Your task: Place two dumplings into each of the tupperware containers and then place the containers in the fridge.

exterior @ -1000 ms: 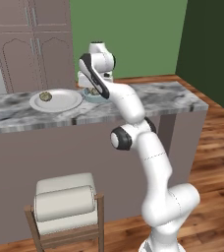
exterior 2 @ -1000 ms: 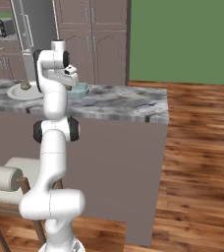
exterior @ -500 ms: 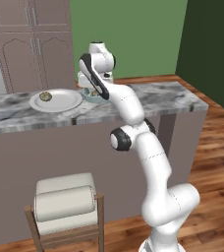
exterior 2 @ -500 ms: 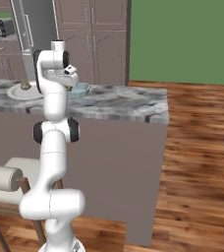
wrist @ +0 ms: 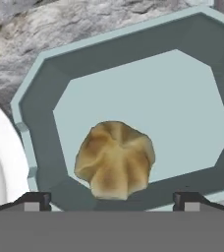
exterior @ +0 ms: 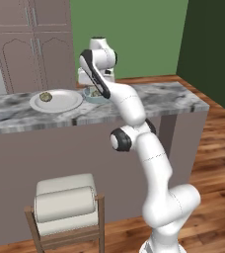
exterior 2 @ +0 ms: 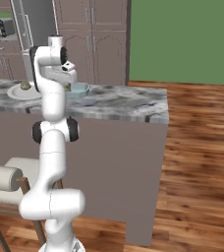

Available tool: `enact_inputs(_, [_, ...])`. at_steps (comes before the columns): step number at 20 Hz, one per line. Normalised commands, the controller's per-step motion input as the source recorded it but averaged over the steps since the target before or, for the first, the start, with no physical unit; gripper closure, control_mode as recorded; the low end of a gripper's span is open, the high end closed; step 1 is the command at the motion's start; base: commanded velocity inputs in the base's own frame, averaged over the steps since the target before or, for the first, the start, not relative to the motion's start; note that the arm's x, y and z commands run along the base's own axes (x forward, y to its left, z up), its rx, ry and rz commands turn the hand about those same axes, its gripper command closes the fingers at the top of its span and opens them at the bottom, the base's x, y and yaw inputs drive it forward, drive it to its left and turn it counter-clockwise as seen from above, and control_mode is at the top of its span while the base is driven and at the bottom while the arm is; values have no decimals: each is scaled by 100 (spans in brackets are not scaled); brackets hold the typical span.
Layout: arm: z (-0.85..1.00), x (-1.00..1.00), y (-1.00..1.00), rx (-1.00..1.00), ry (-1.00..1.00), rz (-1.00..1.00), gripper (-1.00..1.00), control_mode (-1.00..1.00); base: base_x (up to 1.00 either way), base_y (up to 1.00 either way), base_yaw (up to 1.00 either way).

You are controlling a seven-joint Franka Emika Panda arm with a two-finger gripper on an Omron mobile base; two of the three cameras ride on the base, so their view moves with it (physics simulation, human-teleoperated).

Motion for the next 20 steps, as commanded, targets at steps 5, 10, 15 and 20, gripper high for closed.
enact_inputs(5, [28,-57,4,0,-20,5,-100,-100,0,0,0])
enact_inputs(10, [15,-78,11,0,-26,19,-100,-100,0,0,0])
enact_inputs(15, [2,-66,14,0,-14,23,-100,-100,0,0,0])
enact_inputs(20, [-1,-25,3,0,-9,18,-100,-100,0,0,0])
